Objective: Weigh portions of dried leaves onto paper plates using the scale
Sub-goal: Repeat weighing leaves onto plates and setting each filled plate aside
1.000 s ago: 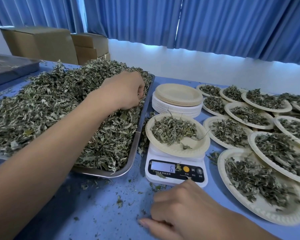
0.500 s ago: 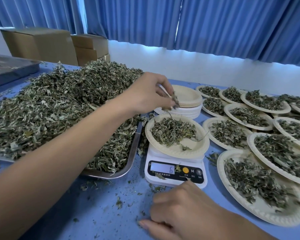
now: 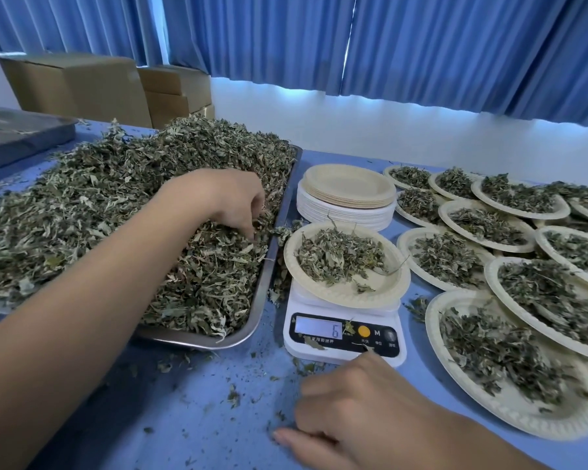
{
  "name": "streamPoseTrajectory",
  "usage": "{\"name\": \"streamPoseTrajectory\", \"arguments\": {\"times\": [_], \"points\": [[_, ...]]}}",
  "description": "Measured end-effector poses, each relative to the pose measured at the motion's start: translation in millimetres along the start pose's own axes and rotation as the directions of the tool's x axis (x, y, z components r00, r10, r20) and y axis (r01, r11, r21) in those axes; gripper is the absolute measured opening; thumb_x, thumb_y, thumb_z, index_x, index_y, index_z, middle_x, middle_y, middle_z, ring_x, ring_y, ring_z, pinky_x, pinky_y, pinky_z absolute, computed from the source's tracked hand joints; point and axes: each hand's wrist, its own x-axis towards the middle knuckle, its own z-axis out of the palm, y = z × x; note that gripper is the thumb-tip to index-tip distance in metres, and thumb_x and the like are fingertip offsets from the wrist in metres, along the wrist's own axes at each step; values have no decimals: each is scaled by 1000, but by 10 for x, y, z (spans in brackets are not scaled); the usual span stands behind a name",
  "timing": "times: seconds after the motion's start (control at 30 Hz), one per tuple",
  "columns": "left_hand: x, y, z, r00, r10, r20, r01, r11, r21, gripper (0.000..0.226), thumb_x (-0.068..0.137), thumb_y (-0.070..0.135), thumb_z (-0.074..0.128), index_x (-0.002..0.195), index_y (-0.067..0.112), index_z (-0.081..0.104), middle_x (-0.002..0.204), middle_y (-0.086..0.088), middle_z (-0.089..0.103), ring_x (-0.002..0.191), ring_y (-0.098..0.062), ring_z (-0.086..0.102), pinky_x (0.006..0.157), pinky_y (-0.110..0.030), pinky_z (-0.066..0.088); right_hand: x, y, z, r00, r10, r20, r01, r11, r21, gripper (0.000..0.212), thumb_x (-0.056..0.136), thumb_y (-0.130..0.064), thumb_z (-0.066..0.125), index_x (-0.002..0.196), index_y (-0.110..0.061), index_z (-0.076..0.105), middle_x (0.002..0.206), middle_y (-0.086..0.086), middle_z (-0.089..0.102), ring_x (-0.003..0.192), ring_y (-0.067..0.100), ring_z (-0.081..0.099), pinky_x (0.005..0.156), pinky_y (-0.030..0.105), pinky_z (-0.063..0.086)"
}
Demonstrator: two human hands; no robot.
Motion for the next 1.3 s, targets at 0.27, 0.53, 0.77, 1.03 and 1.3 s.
{"name": "streamPoseTrajectory", "arguments": {"times": [0.27, 0.53, 0.77, 1.03, 1.3], "points": [[70, -9, 49, 1000, 20, 13, -20, 1000, 6, 9, 86, 10, 77, 92, 17, 73, 110, 1, 70, 72, -4, 63, 67, -24, 44, 2, 11, 11, 999, -18, -35, 17, 1000, -8, 51, 105, -47, 51, 60, -26, 46, 60, -8, 29, 50, 14, 31, 45, 33, 36], [23, 34, -66, 940, 37, -338, -95, 983, -158, 11, 84, 19, 79, 83, 24, 70, 99, 3, 65, 92, -23, 60, 79, -31, 41, 0, 14, 28, 999, -21, -34, 21, 1000, 9, 52, 106, -47, 48, 60, -24, 48, 59, -8, 29, 50, 14, 32, 46, 36, 38], [15, 102, -53, 887, 114, -448, -197, 970, -143, 7, 83, 12, 74, 85, 18, 69, 81, 5, 64, 81, -21, 63, 72, -30, 45, 1, 25, 28, 999, -33, -40, 33, 999, 0, 49, 107, -47, 48, 63, -29, 38, 59, -6, 31, 51, 14, 32, 45, 33, 36], [23, 109, 20, 976, 151, -155, -162, 985, -61, 8, 89, 21, 74, 96, 20, 69, 86, 11, 60, 78, -7, 57, 64, -28, 43, -1, 18, 38, 1000, -19, -23, 19, 1000, -2, 52, 107, -47, 47, 60, -25, 42, 58, -5, 33, 50, 15, 34, 48, 35, 38], [54, 102, 55, 982, 170, -80, -178, 978, -106, 9, 86, 15, 78, 90, 18, 70, 76, 8, 60, 69, -11, 55, 60, -27, 41, -4, 8, 44, 1000, 0, -11, 0, 1000, 17, 53, 107, -48, 47, 59, -23, 47, 58, -6, 34, 51, 15, 36, 49, 37, 40]]}}
